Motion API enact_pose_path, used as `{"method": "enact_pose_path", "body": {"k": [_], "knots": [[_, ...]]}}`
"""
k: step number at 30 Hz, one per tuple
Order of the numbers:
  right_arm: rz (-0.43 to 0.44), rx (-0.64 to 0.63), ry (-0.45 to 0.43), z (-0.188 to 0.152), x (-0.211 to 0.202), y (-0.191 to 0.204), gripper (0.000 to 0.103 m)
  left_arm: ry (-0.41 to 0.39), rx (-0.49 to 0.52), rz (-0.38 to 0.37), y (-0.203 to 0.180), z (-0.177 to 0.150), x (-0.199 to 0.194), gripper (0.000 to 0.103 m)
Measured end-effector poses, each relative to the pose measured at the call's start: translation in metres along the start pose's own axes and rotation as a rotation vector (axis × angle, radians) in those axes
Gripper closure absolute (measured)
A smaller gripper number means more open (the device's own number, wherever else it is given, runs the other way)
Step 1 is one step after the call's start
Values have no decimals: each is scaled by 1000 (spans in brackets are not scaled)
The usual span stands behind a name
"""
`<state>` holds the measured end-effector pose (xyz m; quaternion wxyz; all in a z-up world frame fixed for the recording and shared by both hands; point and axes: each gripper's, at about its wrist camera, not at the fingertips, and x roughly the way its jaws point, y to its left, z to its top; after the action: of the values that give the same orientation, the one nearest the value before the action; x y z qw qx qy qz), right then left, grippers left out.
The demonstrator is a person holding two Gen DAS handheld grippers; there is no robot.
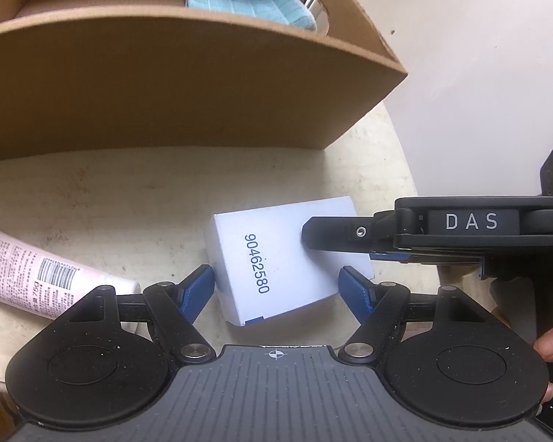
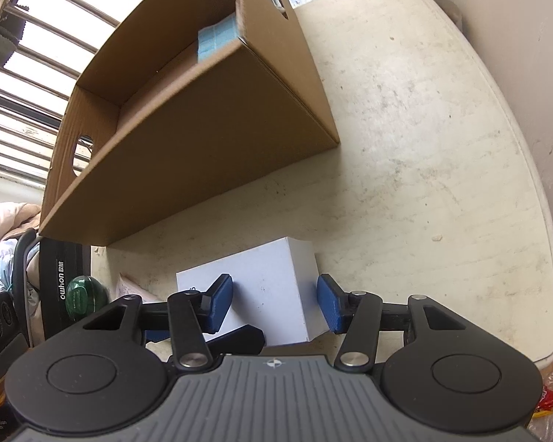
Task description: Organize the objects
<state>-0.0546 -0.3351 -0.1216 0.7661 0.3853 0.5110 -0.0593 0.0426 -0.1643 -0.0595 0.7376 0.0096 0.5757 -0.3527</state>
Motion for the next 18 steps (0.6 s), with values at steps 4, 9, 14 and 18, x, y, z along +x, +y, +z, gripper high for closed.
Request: {"method": "enact_pose_path", "body": {"k": [4,9,14,18], "knots": [[1,0,-7,3,-2,6,49,-9,6,2,-9,6,-3,29],[4,2,-17,5,-11,16,49,-20,6,1,-10,4,-22,29],[8,0,-28,5,-19,32,49,-34,17,3,1,10,-55,29],[20,0,-40,12,-41,38,49,-48,23,7,0,21,-71,29]]}}
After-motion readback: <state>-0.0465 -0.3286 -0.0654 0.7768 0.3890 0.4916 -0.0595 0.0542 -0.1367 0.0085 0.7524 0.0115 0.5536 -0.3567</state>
